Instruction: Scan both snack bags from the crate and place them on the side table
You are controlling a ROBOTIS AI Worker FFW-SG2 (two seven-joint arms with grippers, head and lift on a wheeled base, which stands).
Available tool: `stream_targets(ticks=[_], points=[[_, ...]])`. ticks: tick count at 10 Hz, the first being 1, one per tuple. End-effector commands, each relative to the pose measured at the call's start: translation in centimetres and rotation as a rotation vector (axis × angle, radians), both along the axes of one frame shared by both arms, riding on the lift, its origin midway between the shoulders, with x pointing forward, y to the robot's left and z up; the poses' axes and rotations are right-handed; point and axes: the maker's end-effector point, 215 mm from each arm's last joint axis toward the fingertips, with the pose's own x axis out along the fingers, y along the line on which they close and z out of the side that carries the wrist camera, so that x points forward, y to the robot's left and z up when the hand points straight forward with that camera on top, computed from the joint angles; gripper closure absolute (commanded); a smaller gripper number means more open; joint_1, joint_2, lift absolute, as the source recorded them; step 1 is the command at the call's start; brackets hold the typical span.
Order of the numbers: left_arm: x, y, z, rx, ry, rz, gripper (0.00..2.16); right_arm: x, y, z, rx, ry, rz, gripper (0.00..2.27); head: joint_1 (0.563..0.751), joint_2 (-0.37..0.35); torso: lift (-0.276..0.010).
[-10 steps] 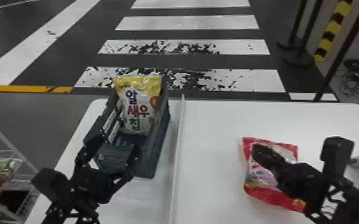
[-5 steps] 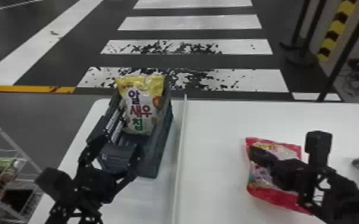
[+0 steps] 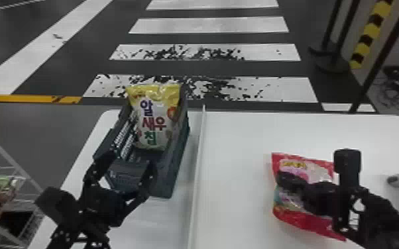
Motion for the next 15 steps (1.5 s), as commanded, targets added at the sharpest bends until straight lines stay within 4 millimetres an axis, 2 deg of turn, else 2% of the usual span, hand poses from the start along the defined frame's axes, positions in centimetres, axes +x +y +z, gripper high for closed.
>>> stream_targets(ticks=[1, 6, 9, 11, 13, 15], points=[[0.0, 0.0, 0.0, 0.000, 0.000, 0.000, 0.07, -0.5, -0.6, -0.5, 0.000, 0.011, -0.004, 2.26, 0.695, 0.090, -0.095], [0.0, -0.1, 0.1, -0.001, -0.001, -0.001, 0.07, -2.1, -2.1, -0.9, -0.017, 0.026, 0.021, 2.26, 0.695, 0.074, -0.095], [0.0, -0.3, 0.0, -0.001, -0.001, -0.004, 0.07, -2.6, -3.4, -1.2, -0.048, 0.030, 0.027, 2.25, 0.695, 0.057, -0.095], [0.0, -0.4, 0.1, -0.001, -0.002, -0.007, 0.07, -2.8, -3.6, -0.9, -0.046, 0.024, 0.029, 2.26, 0.695, 0.046, -0.095], [0.0, -0.6, 0.1, 0.000, -0.001, -0.010, 0.07, -3.6, -2.9, 0.7, -0.037, 0.000, 0.041, 2.26, 0.695, 0.041, -0.095], [0.0, -0.7, 0.2, 0.000, -0.004, -0.012, 0.07, -5.9, -0.3, 1.4, -0.018, 0.008, 0.086, 2.26, 0.695, 0.052, -0.095]])
